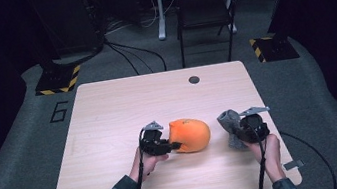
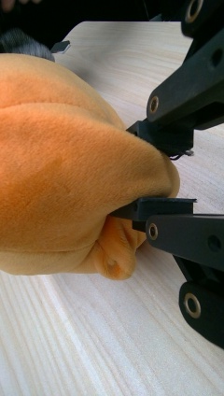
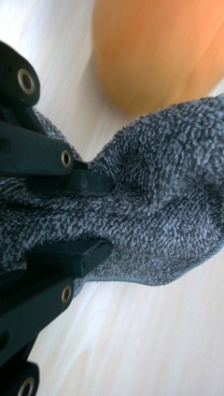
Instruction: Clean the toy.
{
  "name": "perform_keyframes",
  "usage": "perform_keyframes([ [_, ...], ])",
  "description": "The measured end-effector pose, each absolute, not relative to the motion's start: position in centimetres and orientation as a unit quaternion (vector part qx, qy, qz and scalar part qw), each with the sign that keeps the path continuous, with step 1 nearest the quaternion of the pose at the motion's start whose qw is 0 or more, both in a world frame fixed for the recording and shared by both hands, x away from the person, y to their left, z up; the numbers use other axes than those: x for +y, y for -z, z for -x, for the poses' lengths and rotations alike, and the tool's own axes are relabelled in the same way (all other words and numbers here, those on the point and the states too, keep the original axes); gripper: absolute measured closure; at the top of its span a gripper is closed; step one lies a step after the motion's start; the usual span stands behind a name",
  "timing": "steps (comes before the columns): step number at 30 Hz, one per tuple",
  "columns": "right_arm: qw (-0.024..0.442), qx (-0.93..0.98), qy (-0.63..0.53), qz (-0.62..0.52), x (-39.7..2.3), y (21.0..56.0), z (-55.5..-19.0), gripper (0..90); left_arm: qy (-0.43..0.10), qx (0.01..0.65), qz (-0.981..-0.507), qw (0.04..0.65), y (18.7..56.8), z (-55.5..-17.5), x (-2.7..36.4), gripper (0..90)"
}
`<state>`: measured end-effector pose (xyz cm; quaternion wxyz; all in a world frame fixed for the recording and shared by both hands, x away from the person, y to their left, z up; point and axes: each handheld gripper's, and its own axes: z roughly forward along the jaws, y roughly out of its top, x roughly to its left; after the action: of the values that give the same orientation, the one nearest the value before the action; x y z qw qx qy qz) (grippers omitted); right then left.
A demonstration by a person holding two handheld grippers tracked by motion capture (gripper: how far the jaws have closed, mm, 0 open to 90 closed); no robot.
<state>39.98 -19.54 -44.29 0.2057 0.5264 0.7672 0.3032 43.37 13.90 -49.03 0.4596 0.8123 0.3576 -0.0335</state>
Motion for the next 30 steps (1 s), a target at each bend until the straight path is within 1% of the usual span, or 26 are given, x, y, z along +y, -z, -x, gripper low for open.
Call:
perform_keyframes([
  [3, 0.201, 0.776, -0.328, -0.5, -17.4, 42.6, -39.5, 69.6, 0.033, 0.358, -0.813, 0.458, 49.0, -43.3, 13.9, 71.7],
  [7, 0.198, 0.791, -0.348, -0.462, -13.4, 40.7, -38.9, 69.6, 0.027, 0.355, -0.815, 0.457, 48.9, -43.3, 13.8, 70.8],
  [13, 0.207, 0.816, -0.348, -0.411, -8.2, 39.3, -38.5, 69.6, 0.015, 0.347, -0.817, 0.461, 48.9, -43.0, 13.5, 70.7],
  [16, 0.204, 0.821, -0.345, -0.407, -7.1, 39.6, -38.9, 69.5, 0.014, 0.337, -0.818, 0.467, 49.0, -42.9, 13.3, 70.6],
  [18, 0.213, 0.823, -0.336, -0.406, -6.6, 40.1, -39.1, 69.5, 0.012, 0.329, -0.82, 0.468, 49.0, -42.7, 13.2, 70.7],
  [21, 0.214, 0.821, -0.333, -0.412, -6.8, 40.8, -39.4, 69.9, 0.003, 0.319, -0.824, 0.468, 49.1, -42.7, 13.1, 70.7],
  [24, 0.226, 0.826, -0.314, -0.41, -6.9, 41.4, -39.4, 70.1, -0.008, 0.315, -0.828, 0.463, 49.1, -42.5, 12.7, 70.6],
  [26, 0.235, 0.83, -0.306, -0.404, -6.9, 41.5, -39.5, 70.1, -0.008, 0.314, -0.829, 0.464, 49.2, -42.5, 12.7, 70.6],
  [30, 0.235, 0.832, -0.305, -0.401, -7.2, 41.5, -39.4, 70.0, -0.004, 0.312, -0.829, 0.465, 49.2, -42.6, 12.8, 70.6],
])
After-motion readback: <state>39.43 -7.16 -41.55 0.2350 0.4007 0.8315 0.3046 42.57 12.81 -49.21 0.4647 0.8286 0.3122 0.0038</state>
